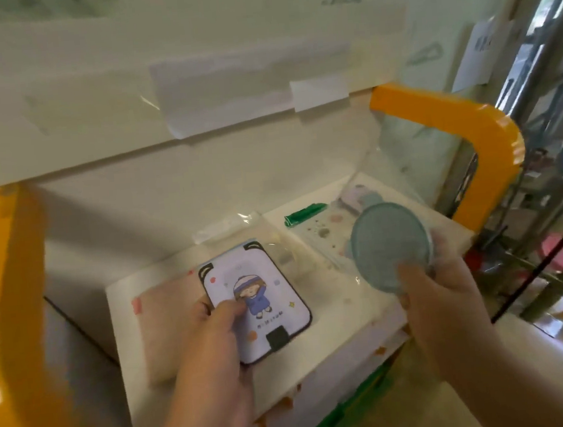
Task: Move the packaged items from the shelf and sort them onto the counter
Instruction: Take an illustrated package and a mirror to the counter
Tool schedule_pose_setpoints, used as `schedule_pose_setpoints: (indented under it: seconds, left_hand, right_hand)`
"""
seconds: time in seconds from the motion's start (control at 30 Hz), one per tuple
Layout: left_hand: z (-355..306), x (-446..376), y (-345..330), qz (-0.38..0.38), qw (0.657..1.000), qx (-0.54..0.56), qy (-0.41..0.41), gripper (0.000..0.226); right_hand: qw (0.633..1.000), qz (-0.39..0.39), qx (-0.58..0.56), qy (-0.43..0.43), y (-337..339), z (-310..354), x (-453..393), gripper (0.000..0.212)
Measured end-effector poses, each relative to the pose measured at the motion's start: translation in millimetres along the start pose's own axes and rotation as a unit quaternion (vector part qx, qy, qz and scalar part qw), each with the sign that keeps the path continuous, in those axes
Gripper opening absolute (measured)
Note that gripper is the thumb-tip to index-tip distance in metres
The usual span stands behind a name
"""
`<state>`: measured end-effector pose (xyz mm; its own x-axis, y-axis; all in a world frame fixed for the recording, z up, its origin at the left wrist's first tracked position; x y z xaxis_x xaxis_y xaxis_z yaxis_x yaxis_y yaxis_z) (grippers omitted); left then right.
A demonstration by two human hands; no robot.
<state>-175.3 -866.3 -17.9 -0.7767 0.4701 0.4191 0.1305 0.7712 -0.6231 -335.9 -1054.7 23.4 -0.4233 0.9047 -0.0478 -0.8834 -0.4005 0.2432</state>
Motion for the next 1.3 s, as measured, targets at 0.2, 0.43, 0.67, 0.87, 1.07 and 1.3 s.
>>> schedule_pose_setpoints:
  seconds: [0.2, 0.43, 0.67, 0.87, 1.07, 1.3]
  left_hand:
    - [-26, -15, -4, -0.001, 0.997, 0.008, -0.075, 0.031]
    - [-38, -13, 7, -0.083, 0.986, 0.050, -0.136, 0.034]
    - [-35, -2, 4, -0.165, 0.968, 0.049, -0.182, 0.021]
    - [-23, 0, -6, -0.176, 0.965, 0.052, -0.185, 0.023]
    - [-12, -13, -15, -0.149, 0.970, 0.040, -0.186, 0.036]
    - [14, -38, -65, -0.100, 0.981, -0.012, -0.169, 0.050]
  right_hand:
    - [0.955, 0.061, 0.235, 0.169, -62, 10, -53, 0.049]
    - [0.813, 0.221, 0.408, 0.352, -156, 5, -63, 0.062]
    - [0.705, 0.328, 0.459, 0.430, -190, -24, -57, 0.053]
    - [0.674, 0.362, 0.454, 0.457, -189, -31, -63, 0.079]
    - [0.724, 0.408, 0.357, 0.427, -177, -13, -84, 0.045]
    - [0.794, 0.334, 0.344, 0.374, -98, -6, -152, 0.044]
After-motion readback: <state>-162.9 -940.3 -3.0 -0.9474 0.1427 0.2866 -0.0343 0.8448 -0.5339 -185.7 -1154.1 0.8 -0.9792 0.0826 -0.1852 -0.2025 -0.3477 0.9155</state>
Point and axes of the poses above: each hand's wrist, its own x-axis away from the middle knuckle, its own y-axis out of the back of the hand, z = x × y, the point moved 8 cm from there along -x, towards the middle knuckle, and after that the axes turned 14 degrees about x, right-handed, at the moved point
